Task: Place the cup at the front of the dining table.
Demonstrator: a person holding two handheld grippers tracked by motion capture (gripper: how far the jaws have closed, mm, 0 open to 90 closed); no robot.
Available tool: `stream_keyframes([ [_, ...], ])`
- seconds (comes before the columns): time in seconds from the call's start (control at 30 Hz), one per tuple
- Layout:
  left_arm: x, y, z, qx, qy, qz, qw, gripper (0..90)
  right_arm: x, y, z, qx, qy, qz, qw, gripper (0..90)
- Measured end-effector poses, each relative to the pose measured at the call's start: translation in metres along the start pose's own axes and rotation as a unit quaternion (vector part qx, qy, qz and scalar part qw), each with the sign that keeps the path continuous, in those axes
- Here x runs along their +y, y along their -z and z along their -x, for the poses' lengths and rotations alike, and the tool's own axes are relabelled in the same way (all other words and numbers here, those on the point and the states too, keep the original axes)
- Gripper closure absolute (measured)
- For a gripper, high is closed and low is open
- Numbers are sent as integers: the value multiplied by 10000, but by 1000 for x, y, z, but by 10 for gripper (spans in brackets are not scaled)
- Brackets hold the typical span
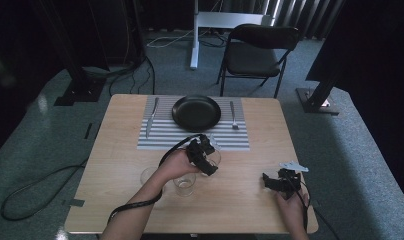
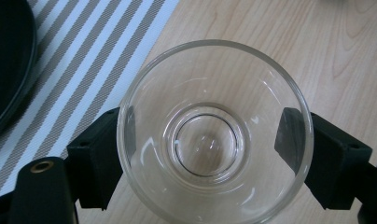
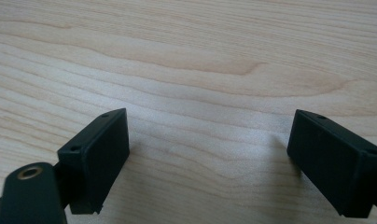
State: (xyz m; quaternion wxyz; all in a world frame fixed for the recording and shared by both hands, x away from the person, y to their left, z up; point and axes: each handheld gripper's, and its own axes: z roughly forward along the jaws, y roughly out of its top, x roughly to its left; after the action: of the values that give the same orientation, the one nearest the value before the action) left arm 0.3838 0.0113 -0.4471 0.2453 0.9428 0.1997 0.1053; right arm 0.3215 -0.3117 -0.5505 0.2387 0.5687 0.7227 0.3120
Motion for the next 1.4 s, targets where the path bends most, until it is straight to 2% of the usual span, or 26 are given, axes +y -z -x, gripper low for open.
stream_keyframes([
  [0.13, -4, 2, -6, 167, 133, 7, 9998, 186, 0, 0, 0, -2, -1, 1, 10000, 123],
  [0.33, -11, 4, -15, 222, 305, -45, 9993, 186, 0, 0, 0, -3, 0, 2, 10000, 123],
  [0.53, -21, 7, -22, 330, 388, -105, 9986, 186, 0, 0, 0, -2, -3, -1, 10000, 123],
  [0.57, -24, 9, -25, 350, 464, -111, 9982, 186, 0, 0, 0, -1, -5, 0, 10000, 122],
  [0.77, -33, 19, -32, 423, 590, -76, 9973, 186, 0, 0, 0, -2, -3, 0, 10000, 122],
  [0.9, -42, 25, -36, 507, 639, -145, 9966, 186, 0, 0, 0, -2, -5, -1, 10000, 123],
  [1.27, -65, 32, -50, 691, 851, -236, 9937, 186, 0, 0, 0, -4, -5, 0, 10000, 123],
  [1.4, -69, 35, -53, 673, 928, -222, 9932, 186, 0, 0, 0, -1, -9, -4, 10000, 123],
])
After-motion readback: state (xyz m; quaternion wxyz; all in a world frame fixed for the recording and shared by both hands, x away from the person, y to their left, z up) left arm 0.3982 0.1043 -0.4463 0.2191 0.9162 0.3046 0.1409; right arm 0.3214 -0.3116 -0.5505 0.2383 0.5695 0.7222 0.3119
